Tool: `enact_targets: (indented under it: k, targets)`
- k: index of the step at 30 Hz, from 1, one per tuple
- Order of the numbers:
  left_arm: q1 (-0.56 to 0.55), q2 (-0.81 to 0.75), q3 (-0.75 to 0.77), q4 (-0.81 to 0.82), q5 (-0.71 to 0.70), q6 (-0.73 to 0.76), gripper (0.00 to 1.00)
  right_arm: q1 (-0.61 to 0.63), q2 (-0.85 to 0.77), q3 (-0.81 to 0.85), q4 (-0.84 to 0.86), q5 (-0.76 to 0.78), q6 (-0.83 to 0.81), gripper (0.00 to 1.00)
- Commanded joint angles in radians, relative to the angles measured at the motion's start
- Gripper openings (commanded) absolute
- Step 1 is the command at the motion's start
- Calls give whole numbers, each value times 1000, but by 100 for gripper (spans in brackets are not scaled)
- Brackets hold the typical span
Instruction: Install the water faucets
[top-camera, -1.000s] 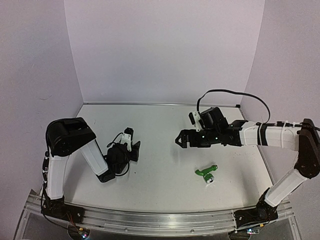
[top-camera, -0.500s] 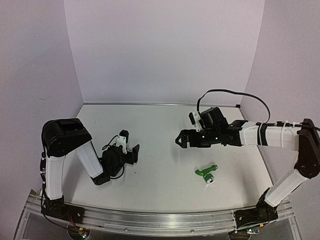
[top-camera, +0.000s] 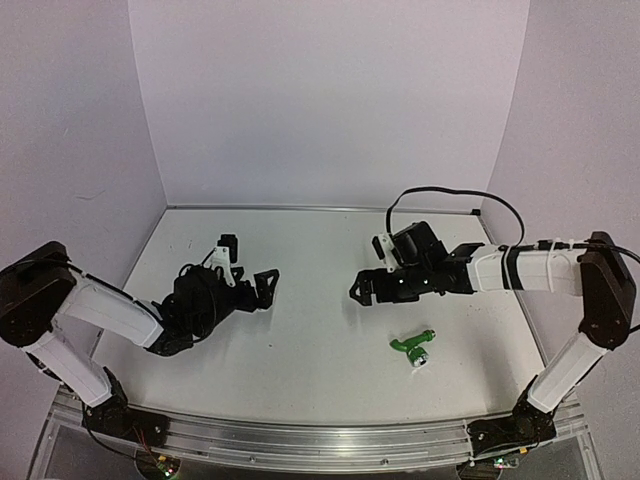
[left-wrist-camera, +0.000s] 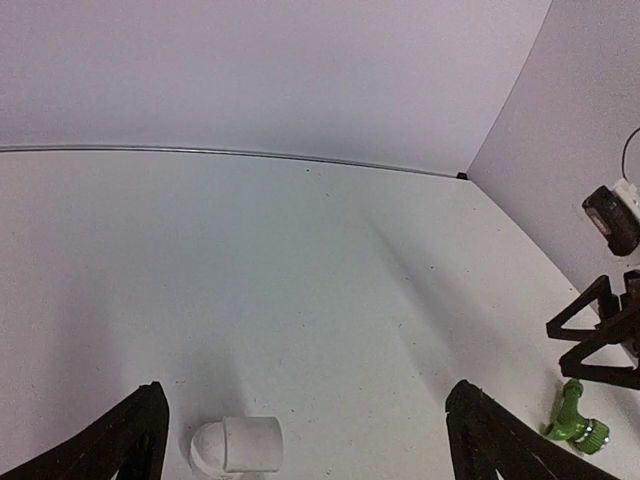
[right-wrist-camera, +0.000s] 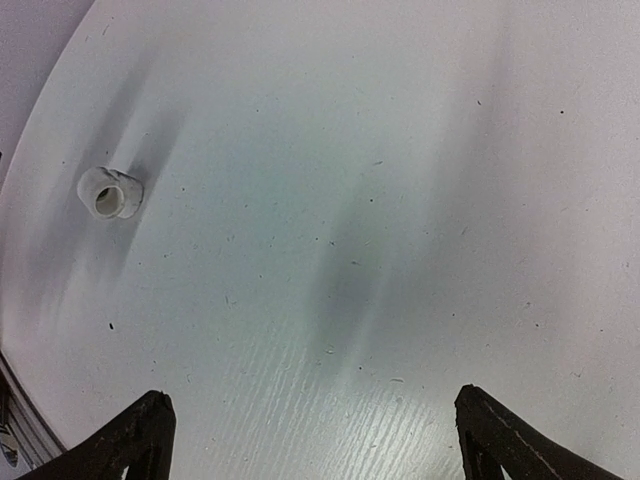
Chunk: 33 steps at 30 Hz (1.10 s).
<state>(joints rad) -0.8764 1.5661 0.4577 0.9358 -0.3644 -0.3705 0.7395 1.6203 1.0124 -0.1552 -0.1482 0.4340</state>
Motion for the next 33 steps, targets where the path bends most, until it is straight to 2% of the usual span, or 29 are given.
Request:
enact_targets:
  k: [1,8,18,21,26,30,33]
  targets:
    - [1,-135,117,-418,65,-91,100,-2,-11,48,-96,21,-57,98]
    - [28,-179,255,-691,181,-151,100,-2,-44,53,-329,70,-29,98]
    - [31,-92,455,-755,238,-66,100,1,-115,62,-693,148,155,98]
    - [31,-61,496,-759,265,-54,100,1,-149,16,-705,143,190,97]
    - [32,-51,519,-763,292,-55,100,1,-150,-47,-664,126,184,80]
    - [33,-75,514,-774,312,-56,100,4,-122,-81,-591,62,168,75]
    - [33,-99,509,-785,315,-57,100,11,-92,-104,-543,41,156,66]
